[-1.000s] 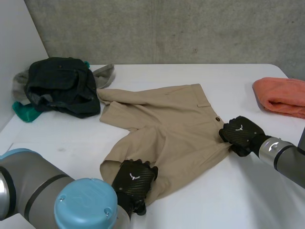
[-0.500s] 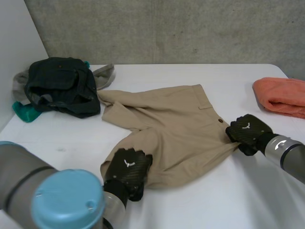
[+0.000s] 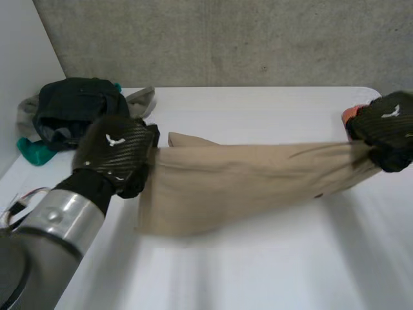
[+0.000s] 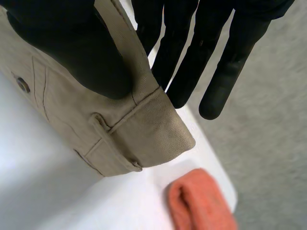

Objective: Fold the laundry.

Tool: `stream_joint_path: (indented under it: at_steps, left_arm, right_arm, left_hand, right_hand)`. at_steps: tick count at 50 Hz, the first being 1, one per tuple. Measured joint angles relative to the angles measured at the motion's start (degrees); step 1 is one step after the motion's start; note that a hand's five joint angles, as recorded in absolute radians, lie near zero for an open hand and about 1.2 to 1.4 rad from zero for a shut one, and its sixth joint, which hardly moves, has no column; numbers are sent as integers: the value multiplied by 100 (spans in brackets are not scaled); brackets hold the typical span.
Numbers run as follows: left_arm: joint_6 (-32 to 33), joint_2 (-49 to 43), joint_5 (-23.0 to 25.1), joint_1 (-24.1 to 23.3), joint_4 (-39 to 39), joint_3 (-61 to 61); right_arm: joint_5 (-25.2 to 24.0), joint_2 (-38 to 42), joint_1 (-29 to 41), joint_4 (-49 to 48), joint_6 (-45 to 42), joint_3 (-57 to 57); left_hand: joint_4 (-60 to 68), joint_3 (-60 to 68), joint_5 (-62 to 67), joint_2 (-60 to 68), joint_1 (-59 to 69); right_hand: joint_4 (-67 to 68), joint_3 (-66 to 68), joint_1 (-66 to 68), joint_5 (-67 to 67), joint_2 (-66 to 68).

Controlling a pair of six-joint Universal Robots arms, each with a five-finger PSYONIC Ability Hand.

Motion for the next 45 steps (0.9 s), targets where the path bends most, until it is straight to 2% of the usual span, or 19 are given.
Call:
stream_joint_path:
  at_steps: [5,7,12,17,20,24,28,32,38,39,40,42,43,45]
  left_arm:
    - [-8,-894,798,348,92,354]
    - [-5,-1165,953,390,140,559]
    - [32,-2271,1244,495,316,1889]
    - [201,-2986,1227,627,504,3538]
    - [384,-3246,1104,705,972,4669]
    - [508,-3283,815,761,1784,5388]
    - [541,-3151,431,796,2631,5603]
    - [531,-3042,248,784,2795,5383]
    - [400,-2992,202,687,2217,4570]
    - [333,-2993,202,657,2096,4436]
    - [258,-2997,202,627,1983,4315]
    - [-55,-3013,200,539,1671,4014]
    - [-241,-3023,203,500,1531,3906]
    - [-635,-3047,208,434,1270,3749]
  right_arm:
    - [257,1046,120,-97,35,-309]
    - [369,1343,189,-171,66,-460]
    - [1054,2400,629,-818,413,-1404]
    - [1596,2726,944,-1925,931,-2306]
    - [1872,2761,1087,-3442,1528,-2881]
    - [1970,2728,1114,-4852,1997,-3083]
    - [1976,2723,1138,-5904,2273,-3124]
    - [1957,2747,1232,-6030,2324,-3073]
    - [1846,2707,1406,-5213,2303,-2680]
    - [1811,2682,1429,-5098,2301,-2587]
    - [1769,2648,1451,-4995,2297,-2485]
    - [1636,2512,1511,-4795,2283,-2213]
    - [1579,2445,1534,-4742,2276,-2114]
    - [1450,2267,1586,-4647,2253,-1891]
  left_hand:
    - [0,0,10,3,0]
    - [1,0,10,3,0]
    - [3,15,10,7,0]
    - [5,20,10,9,0]
    - [9,20,10,9,0]
    - [20,20,10,9,0]
    - [20,19,15,9,0]
    - [20,20,37,9,0]
    - [13,13,29,3,9]
    - [-354,-435,-328,-450,-81]
    - [-1134,-1236,-1106,-1259,-865]
    - [-2992,-2925,-2947,-2981,-2971]
    - [-4377,-4278,-4342,-4341,-4009]
    - [-5147,-5033,-5118,-5085,-4147]
  right_hand:
    - [0,0,0,1,0]
    - [0,0,0,2,0]
    - [1,1,26,3,0]
    - [1,13,27,2,0]
    - [2,14,27,3,0]
    - [3,14,33,2,7]
    - [3,14,62,5,16]
    - [4,14,62,5,17]
    - [6,31,62,5,33]
    - [9,31,62,5,33]
    - [11,31,62,5,33]
    - [15,32,62,5,33]
    - [16,31,62,5,33]
    - [23,32,62,5,33]
